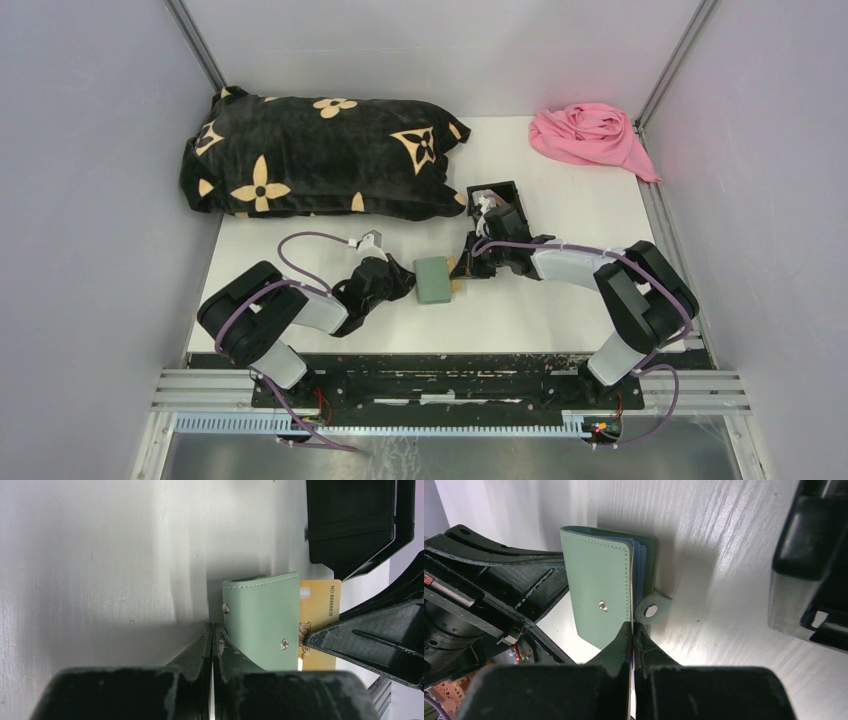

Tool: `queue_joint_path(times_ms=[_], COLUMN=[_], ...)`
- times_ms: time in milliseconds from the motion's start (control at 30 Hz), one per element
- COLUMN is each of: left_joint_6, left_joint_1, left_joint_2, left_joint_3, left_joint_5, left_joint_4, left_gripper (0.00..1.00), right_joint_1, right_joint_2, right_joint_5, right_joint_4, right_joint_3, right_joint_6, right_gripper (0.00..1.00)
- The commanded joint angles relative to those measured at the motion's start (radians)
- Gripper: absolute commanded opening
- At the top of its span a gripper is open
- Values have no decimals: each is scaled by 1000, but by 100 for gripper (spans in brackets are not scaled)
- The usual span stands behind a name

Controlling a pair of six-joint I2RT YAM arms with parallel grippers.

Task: Put the credit cards into the card holder
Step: Open the card holder at the center of the board.

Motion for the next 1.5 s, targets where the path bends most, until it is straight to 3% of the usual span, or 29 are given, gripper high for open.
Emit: queue_joint_path(times_ms=[0, 400, 967, 1467], left_joint_6=[25, 32, 97, 108], left_joint_1=[0, 0, 0, -30], left_joint_2=[35, 20, -153, -172], left_joint_3=[-31, -46, 42, 47], left_joint_5=[16, -7, -156, -48], left_joint_4=[-114, -156, -611, -602], left_gripper=[4, 3, 3, 3], right_joint_1=[2, 2, 3, 9], right_joint_2=[-19, -22, 75, 85], right_joint_5=[-39, -41, -73, -89], right_joint_4=[85, 145, 268, 310], right_joint_3=[-9, -39, -58, -67], right_joint_6=[39, 82, 130, 153], right_gripper=[1, 1, 1, 1])
